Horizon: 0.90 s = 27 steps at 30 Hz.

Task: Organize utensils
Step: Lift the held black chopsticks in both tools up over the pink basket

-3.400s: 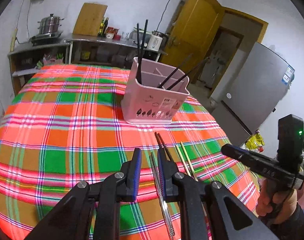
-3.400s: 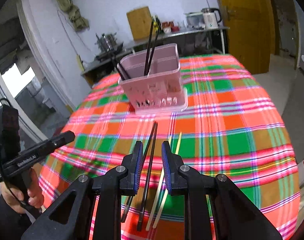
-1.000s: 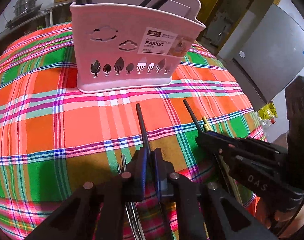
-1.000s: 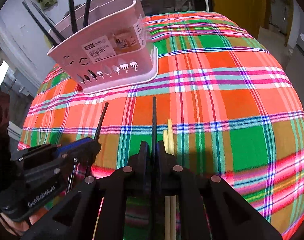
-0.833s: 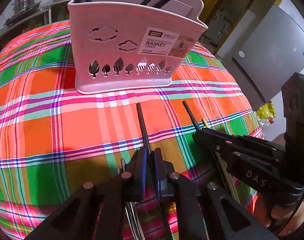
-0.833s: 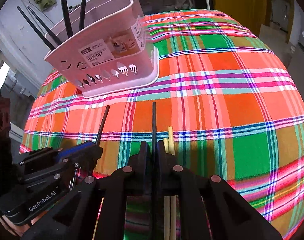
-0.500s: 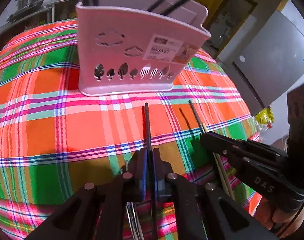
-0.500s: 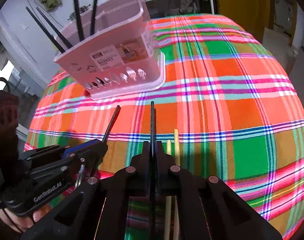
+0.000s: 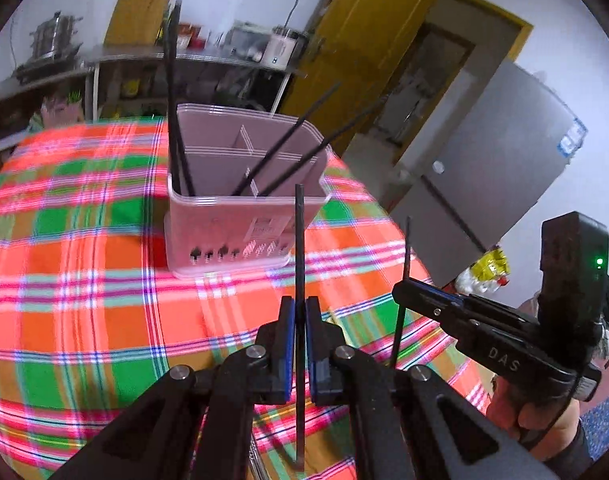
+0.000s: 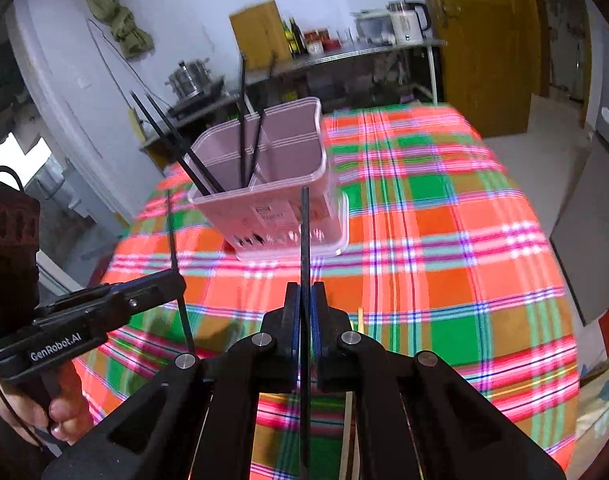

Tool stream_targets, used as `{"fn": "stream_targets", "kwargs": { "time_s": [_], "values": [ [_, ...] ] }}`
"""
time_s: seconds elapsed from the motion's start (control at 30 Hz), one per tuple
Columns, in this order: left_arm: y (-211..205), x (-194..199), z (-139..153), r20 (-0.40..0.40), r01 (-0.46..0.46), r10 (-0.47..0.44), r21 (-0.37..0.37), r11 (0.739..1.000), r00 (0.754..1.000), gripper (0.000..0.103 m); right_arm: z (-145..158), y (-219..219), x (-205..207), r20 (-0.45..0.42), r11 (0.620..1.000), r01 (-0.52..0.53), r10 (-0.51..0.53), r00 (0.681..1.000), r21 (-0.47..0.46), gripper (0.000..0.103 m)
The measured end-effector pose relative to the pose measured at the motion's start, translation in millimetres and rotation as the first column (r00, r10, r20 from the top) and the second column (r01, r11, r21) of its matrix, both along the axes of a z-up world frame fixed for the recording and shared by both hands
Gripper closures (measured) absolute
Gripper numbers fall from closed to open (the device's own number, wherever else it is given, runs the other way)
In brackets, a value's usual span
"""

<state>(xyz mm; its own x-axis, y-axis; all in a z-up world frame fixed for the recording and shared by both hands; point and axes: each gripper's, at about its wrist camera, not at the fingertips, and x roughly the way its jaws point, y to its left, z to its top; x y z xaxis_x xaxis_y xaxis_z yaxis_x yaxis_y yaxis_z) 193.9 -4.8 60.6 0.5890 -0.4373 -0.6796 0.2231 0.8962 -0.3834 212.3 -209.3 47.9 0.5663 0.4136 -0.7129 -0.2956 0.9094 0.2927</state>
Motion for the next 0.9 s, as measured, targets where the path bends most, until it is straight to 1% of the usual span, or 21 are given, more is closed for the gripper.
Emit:
{"fn": "stream_targets", "kwargs": {
  "time_s": [0.2,0.4,0.57,0.77,0.9],
  "values": [
    [2.4,-8.9,32.2,0.070,0.016,-0.016,0.002,1.000,0.997,0.098,35.1,-3.9,-13.0,0.080,1.000,0.005,-0.007,0.997,0.019,0.098],
    [1.3,-17.3,50.3,0.110,0.021,-0.021,0.003,1.000,0.994,0.098,58.5,-3.3,-24.1,0.131,1.000,0.004,-0.008,0.991,0.031,0.098],
    [4.5,-23.6,59.5,0.138,0.018,-0.018,0.002,1.000,0.990,0.098,64.8,-2.9,-27.3,0.148,0.999,-0.004,-0.001,0.989,0.034,0.098],
    [10.7,-20.6,63.1,0.135,0.008,-0.009,0.005,1.000,0.991,0.098,68.4,-1.3,-27.9,0.152,0.999,-0.009,0.004,0.988,0.031,0.098],
    [15.0,-15.5,69.3,0.145,0.002,-0.005,0.024,1.000,0.989,0.098,78.6,1.5,-26.0,0.170,0.999,-0.014,0.007,0.985,0.038,0.098]
  ]
}}
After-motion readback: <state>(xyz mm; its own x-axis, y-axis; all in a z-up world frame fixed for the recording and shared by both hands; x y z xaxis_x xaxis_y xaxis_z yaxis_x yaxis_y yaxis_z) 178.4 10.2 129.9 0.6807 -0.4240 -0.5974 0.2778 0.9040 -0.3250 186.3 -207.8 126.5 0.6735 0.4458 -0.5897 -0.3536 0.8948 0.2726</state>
